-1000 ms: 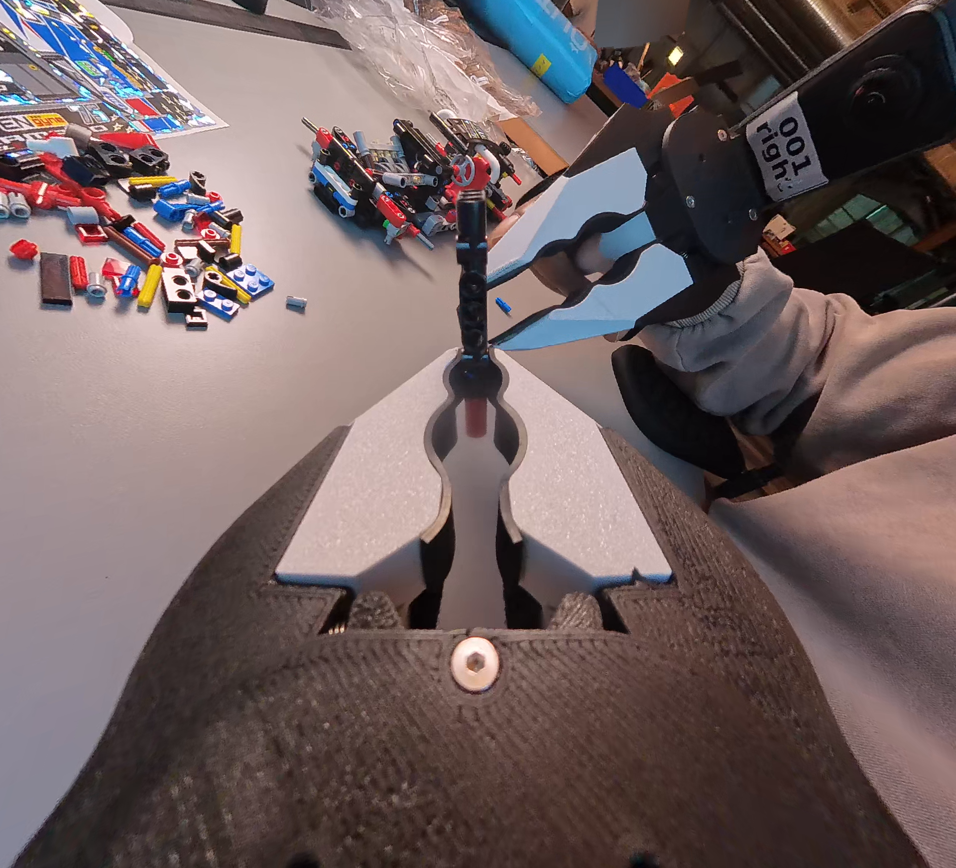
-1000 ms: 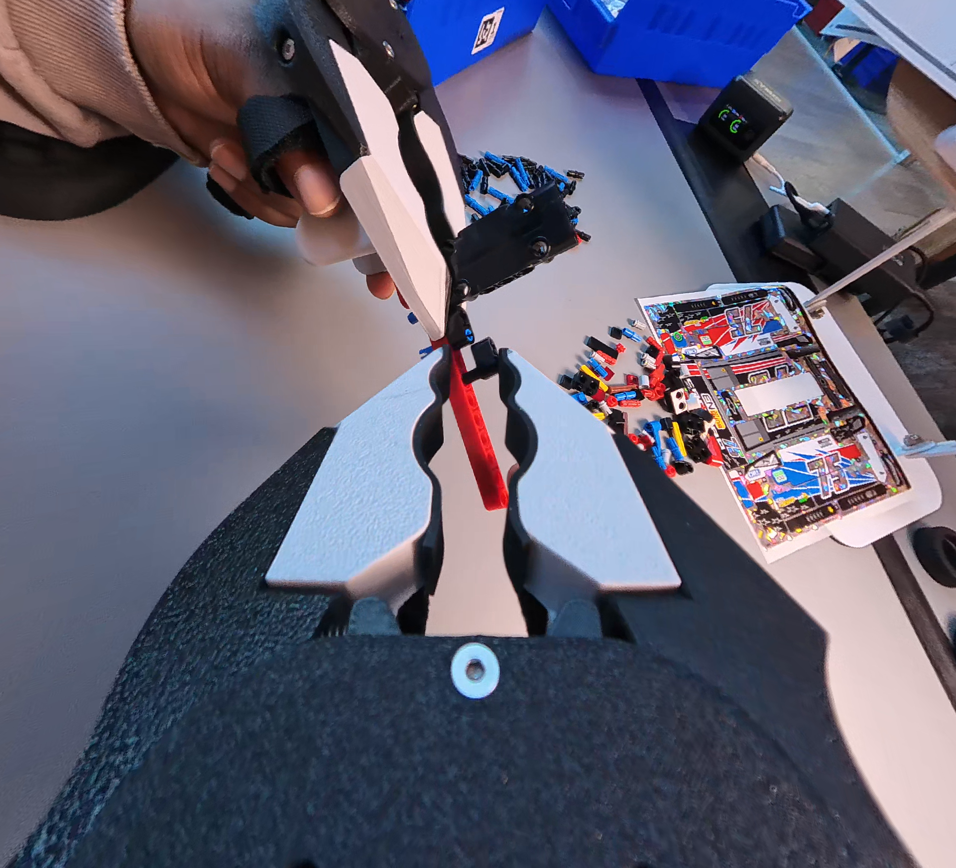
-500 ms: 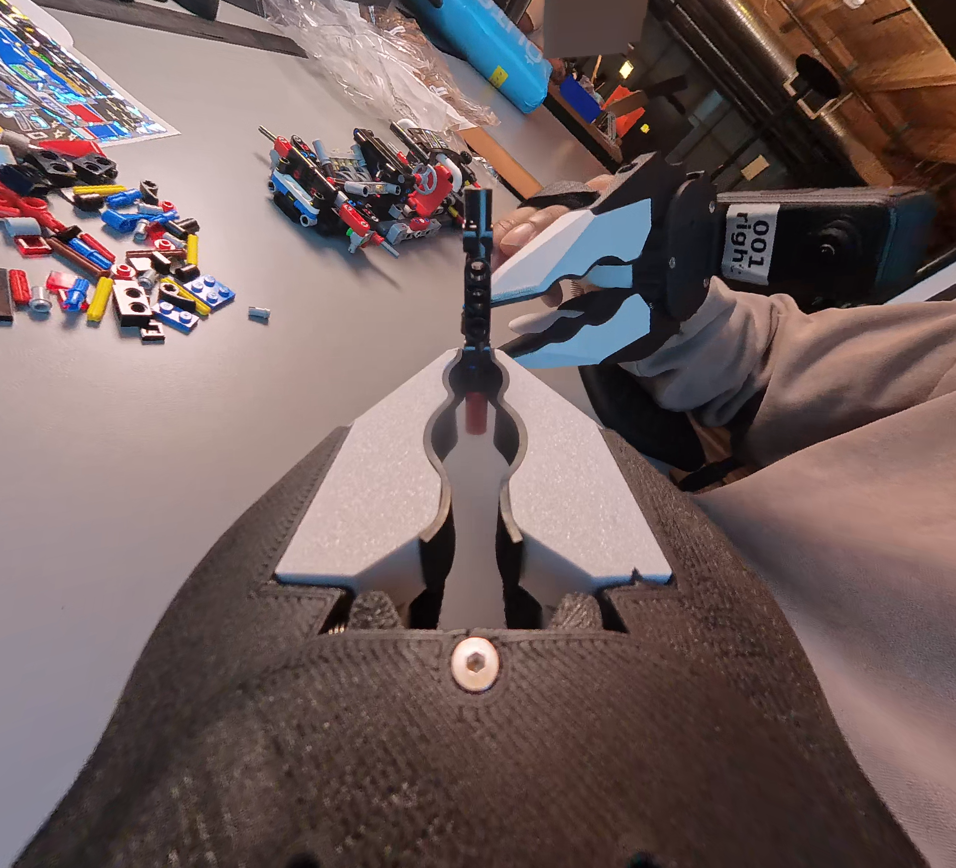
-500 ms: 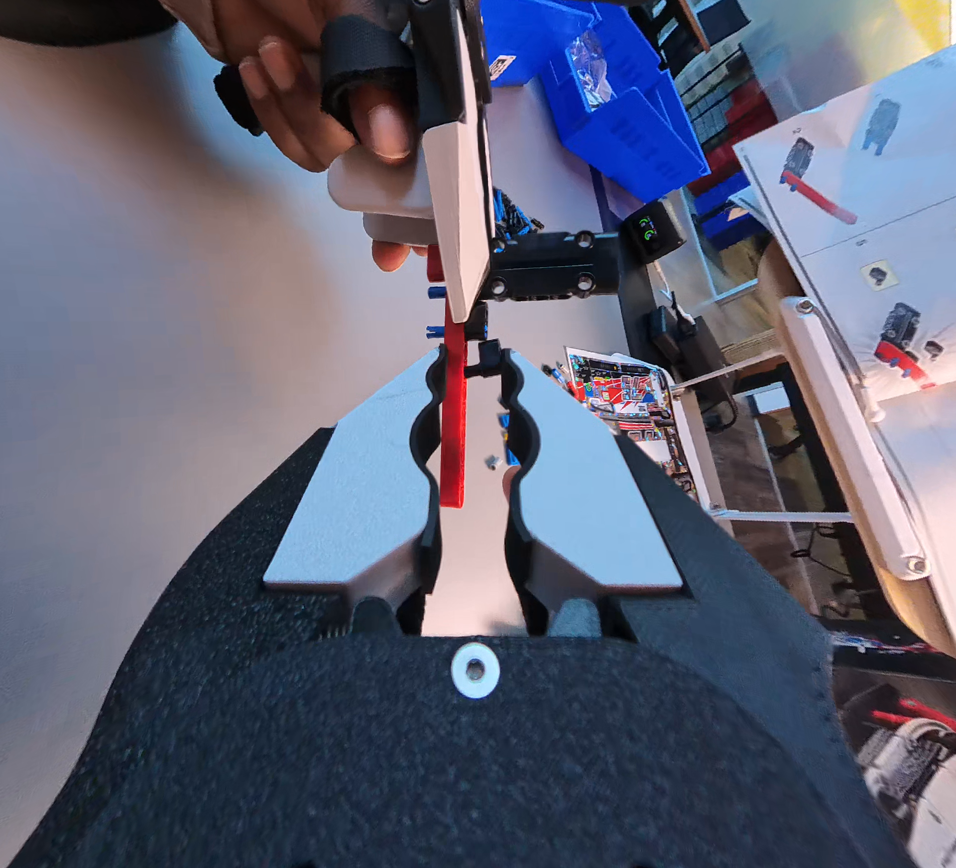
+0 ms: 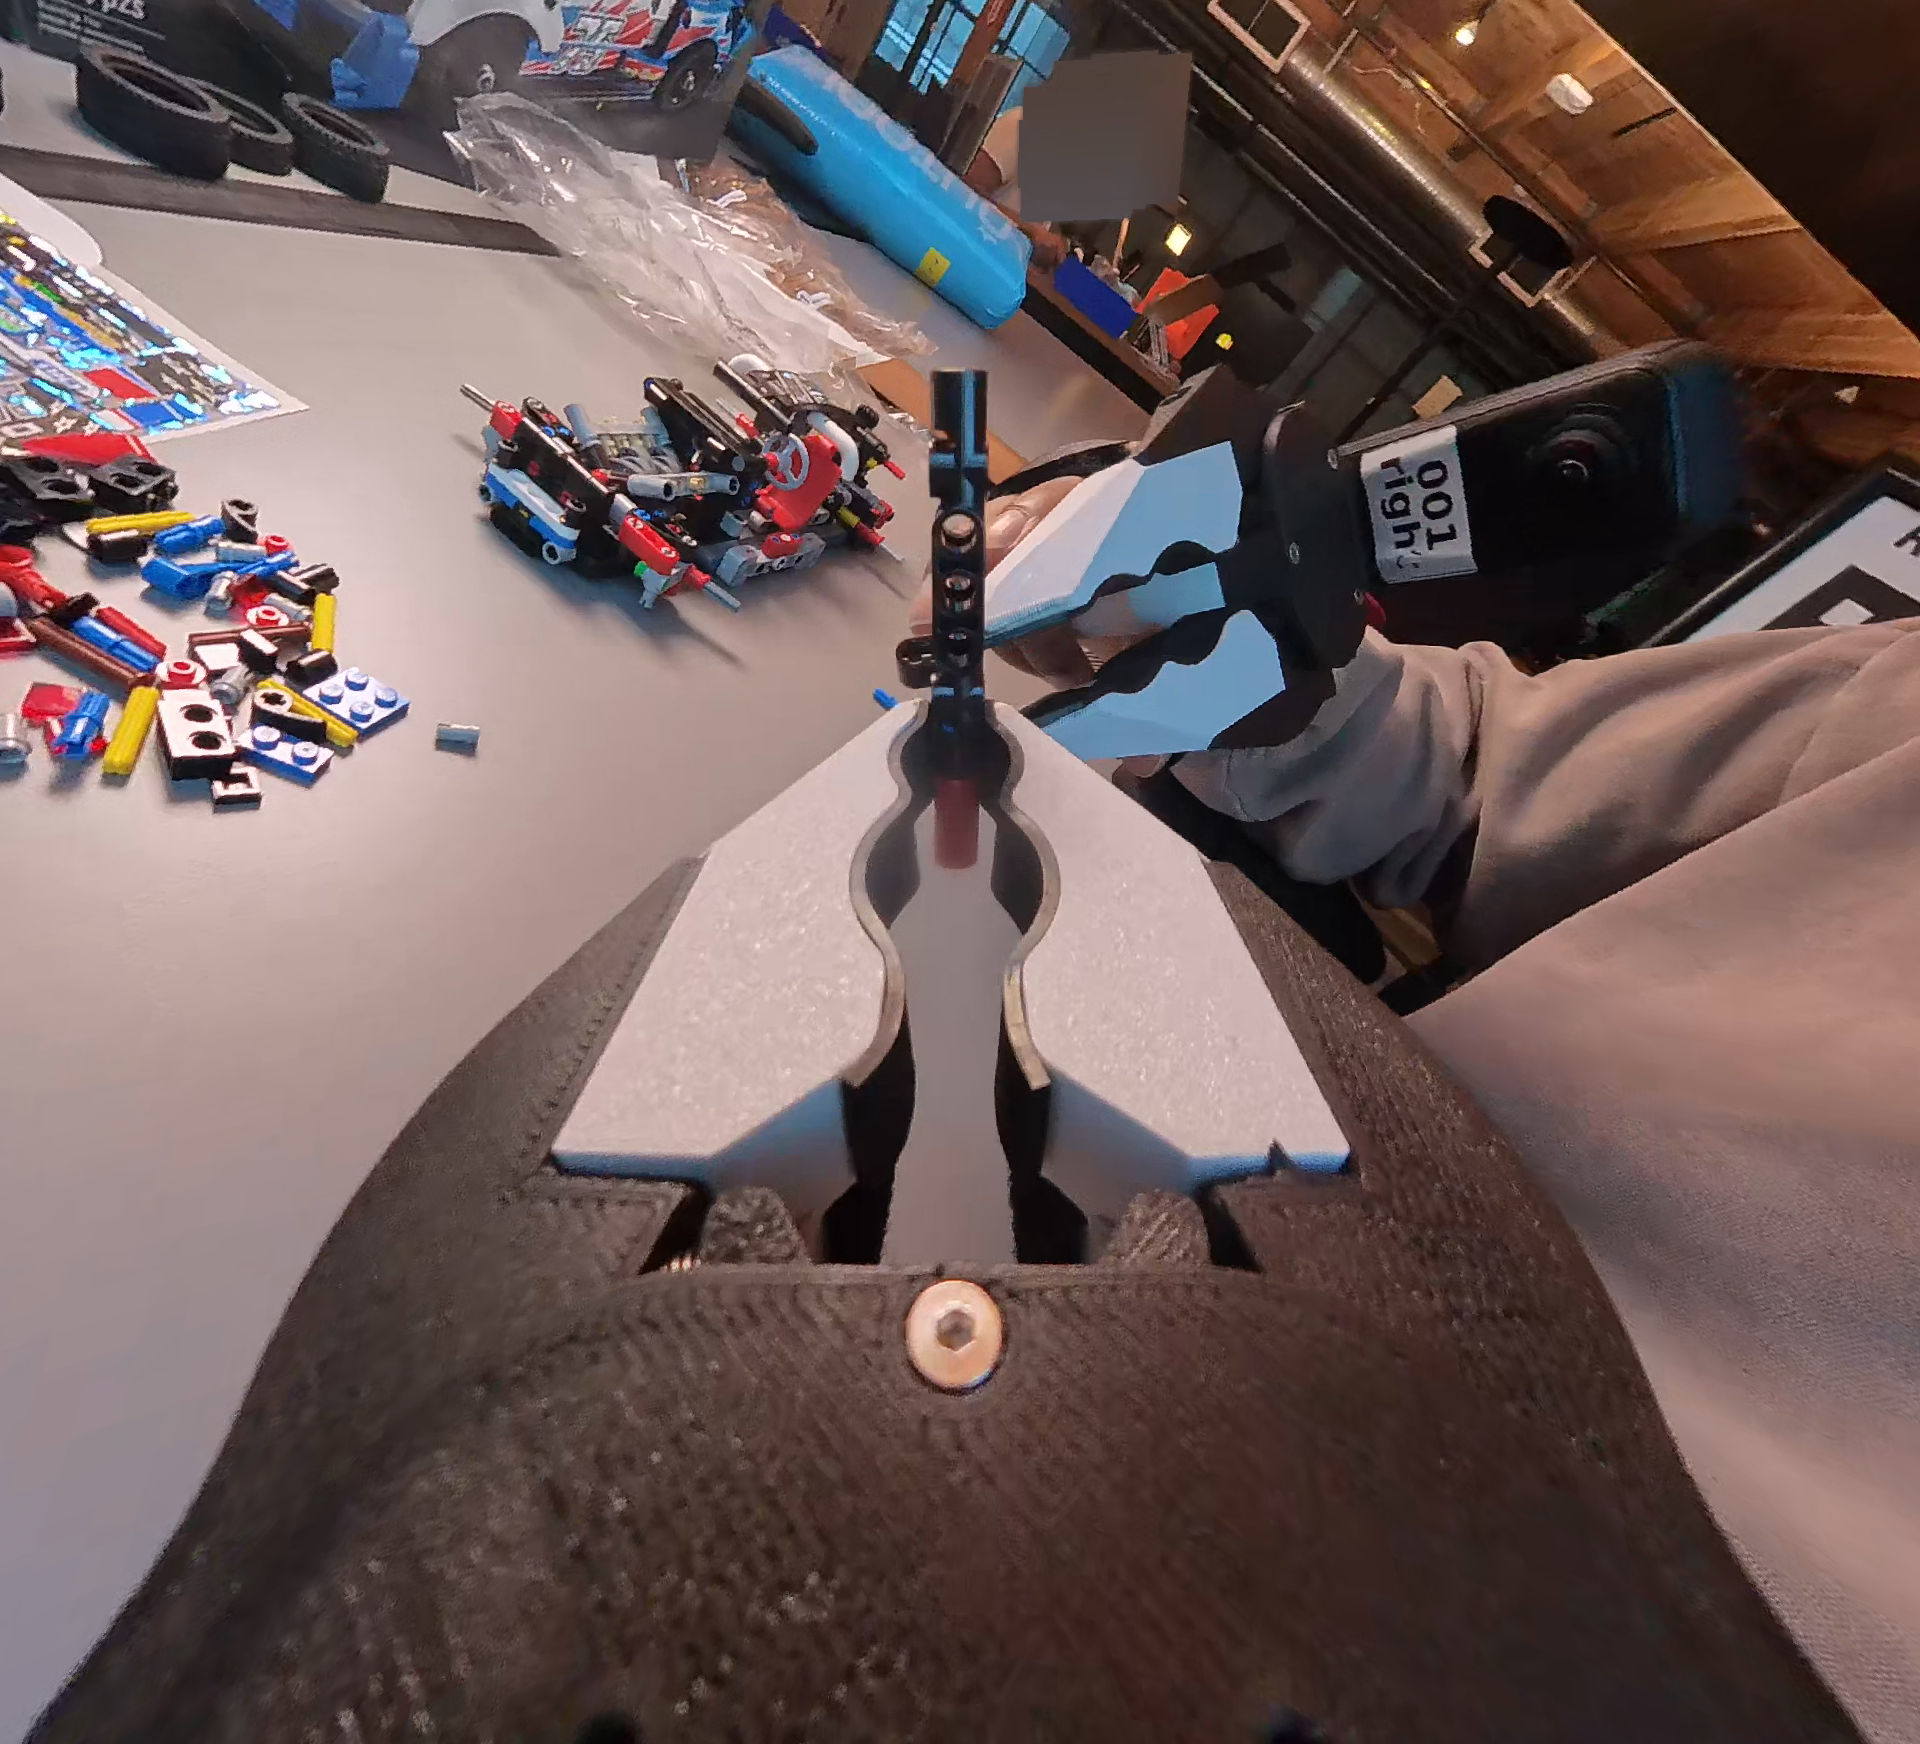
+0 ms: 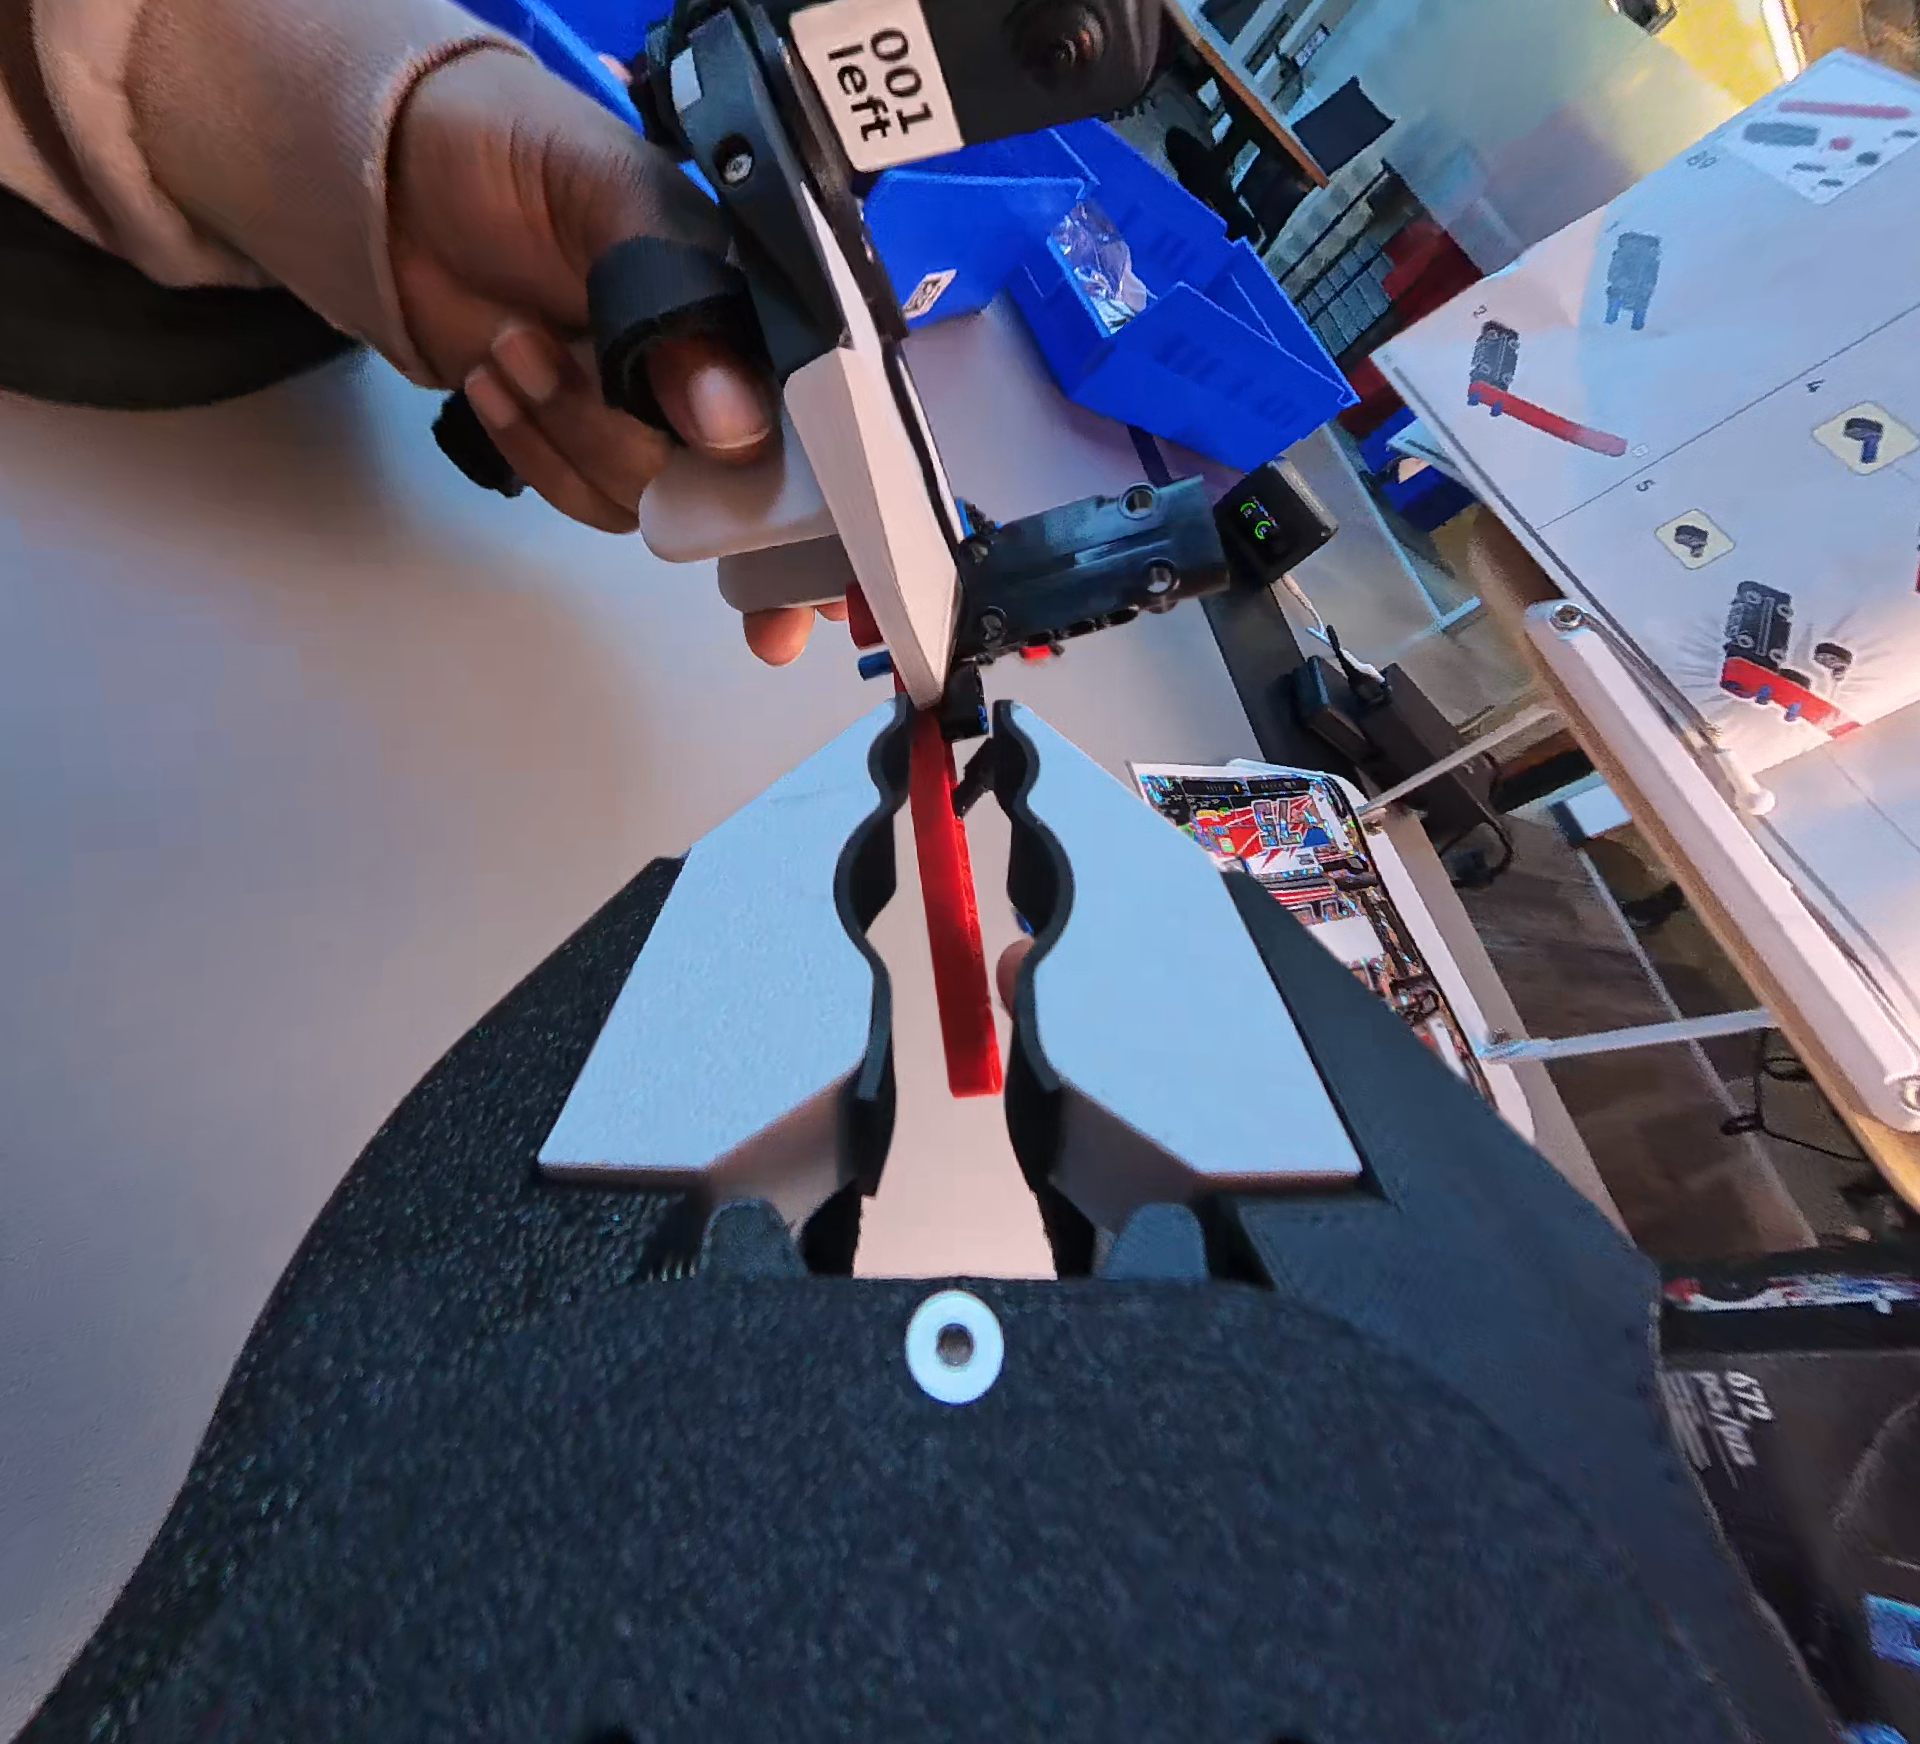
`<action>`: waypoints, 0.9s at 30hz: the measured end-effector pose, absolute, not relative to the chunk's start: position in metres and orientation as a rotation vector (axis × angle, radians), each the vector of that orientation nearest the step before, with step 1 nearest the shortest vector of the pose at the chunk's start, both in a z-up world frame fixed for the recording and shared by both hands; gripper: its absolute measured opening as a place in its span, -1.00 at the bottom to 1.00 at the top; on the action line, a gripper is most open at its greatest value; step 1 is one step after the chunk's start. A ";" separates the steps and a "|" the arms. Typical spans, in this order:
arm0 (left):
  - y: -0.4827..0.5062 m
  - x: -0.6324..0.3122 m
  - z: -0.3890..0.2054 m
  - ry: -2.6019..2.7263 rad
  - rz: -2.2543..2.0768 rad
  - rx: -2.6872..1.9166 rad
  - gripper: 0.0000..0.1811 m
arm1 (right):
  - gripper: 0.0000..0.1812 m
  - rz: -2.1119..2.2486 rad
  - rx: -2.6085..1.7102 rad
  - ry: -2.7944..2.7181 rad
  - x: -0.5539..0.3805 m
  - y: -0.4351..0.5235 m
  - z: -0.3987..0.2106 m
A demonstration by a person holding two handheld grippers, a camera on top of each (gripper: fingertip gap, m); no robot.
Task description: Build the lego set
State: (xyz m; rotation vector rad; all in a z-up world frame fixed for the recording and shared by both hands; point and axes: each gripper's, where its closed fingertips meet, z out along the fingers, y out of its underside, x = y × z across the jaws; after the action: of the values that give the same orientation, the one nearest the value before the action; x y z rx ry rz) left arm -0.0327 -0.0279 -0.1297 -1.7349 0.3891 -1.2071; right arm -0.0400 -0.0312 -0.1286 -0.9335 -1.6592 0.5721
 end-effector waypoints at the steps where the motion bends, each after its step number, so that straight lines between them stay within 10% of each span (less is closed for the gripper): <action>1: -0.029 -0.032 -0.126 0.407 -1.206 -1.713 -0.94 | -0.86 0.598 -0.937 -1.649 -0.040 -0.032 -0.125; 27: -0.008 -0.102 -0.094 0.344 -0.840 -1.500 -0.96 | -0.93 0.740 -1.208 -1.617 -0.006 -0.014 -0.129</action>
State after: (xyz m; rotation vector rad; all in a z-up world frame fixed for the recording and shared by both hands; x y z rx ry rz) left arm -0.1021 -0.0078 -0.0942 -1.4999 0.3440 -0.8401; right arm -0.0057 -0.0144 -0.1285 -1.2080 -1.6173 0.7398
